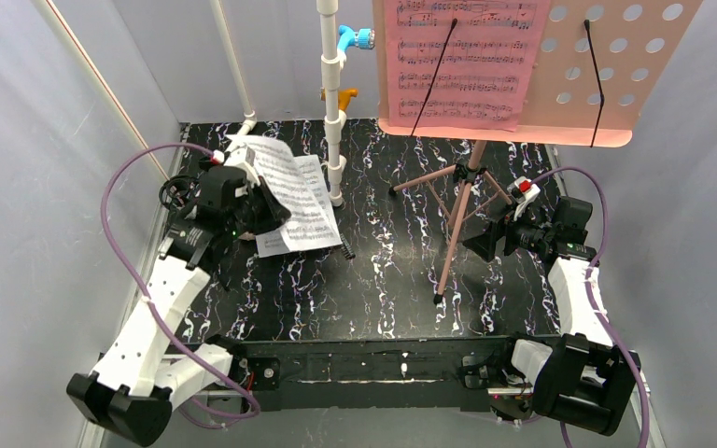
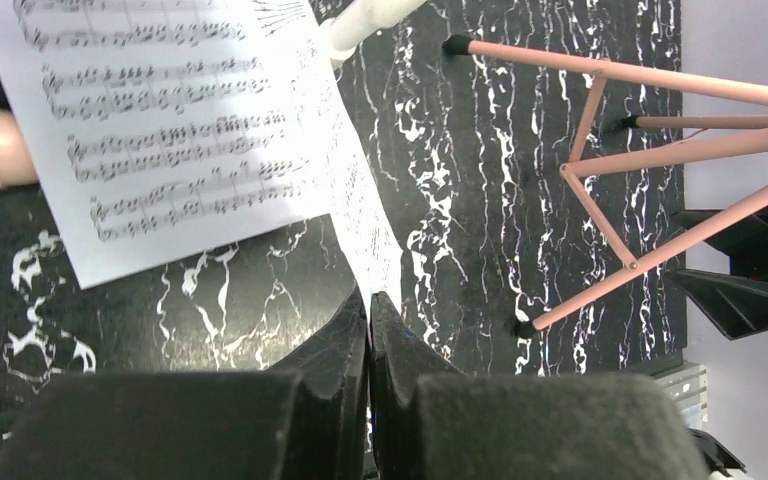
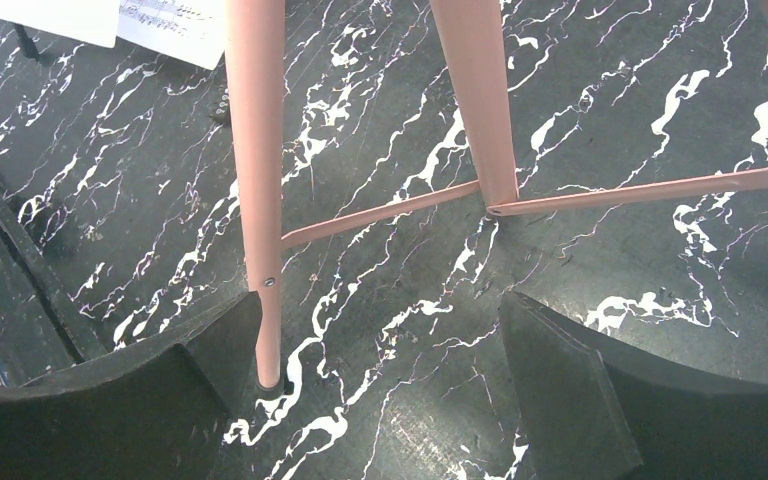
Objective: Pack up the instrument practice props
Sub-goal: Place the sheet music at the center of the board.
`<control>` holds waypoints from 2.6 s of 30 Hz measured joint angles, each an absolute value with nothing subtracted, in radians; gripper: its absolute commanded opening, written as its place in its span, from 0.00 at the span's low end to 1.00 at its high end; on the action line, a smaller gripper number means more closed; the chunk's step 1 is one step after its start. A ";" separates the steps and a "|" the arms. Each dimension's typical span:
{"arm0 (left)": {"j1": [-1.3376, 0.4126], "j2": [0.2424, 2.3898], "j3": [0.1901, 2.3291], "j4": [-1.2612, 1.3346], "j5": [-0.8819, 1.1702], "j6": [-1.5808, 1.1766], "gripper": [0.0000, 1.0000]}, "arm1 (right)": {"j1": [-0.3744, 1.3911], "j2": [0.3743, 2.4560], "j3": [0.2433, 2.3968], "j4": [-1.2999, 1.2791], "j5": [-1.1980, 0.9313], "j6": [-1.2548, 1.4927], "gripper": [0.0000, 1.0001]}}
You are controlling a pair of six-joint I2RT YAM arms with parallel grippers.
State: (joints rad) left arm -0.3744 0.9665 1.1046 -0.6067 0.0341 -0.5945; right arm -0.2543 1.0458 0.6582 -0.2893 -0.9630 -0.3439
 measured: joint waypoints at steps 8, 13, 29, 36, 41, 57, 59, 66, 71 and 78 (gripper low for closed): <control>-0.247 1.115 1.171 -0.562 0.138 -0.551 0.00 | -0.254 1.040 0.658 -0.290 -0.962 -0.345 0.98; -0.170 1.230 1.149 -0.515 0.181 -0.552 0.00 | -0.254 1.040 0.658 -0.290 -0.960 -0.346 0.98; -0.146 1.324 1.124 -0.503 0.125 -0.480 0.01 | -0.254 1.040 0.658 -0.290 -0.952 -0.348 0.98; -0.146 1.324 1.121 -0.509 0.100 -0.451 0.10 | -0.254 1.040 0.658 -0.290 -0.952 -0.348 0.98; -0.146 1.324 1.121 -0.519 0.082 -0.437 0.14 | -0.254 1.040 0.658 -0.290 -0.952 -0.349 0.98; -0.146 1.299 1.121 -0.565 0.008 -0.419 0.63 | -0.254 1.040 0.658 -0.290 -0.948 -0.360 1.00; -0.146 1.283 1.121 -0.574 0.002 -0.419 0.78 | -0.254 1.040 0.658 -0.290 -0.948 -0.363 1.00; -0.146 1.174 1.121 -0.609 -0.019 -0.422 0.98 | -0.254 1.040 0.658 -0.290 -0.945 -0.366 1.00; -0.146 1.097 1.121 -0.633 -0.030 -0.427 0.98 | -0.254 1.040 0.658 -0.291 -0.945 -0.367 1.00; -0.146 1.025 1.121 -0.684 -0.041 -0.426 0.98 | -0.254 1.040 0.658 -0.298 -0.944 -0.371 1.00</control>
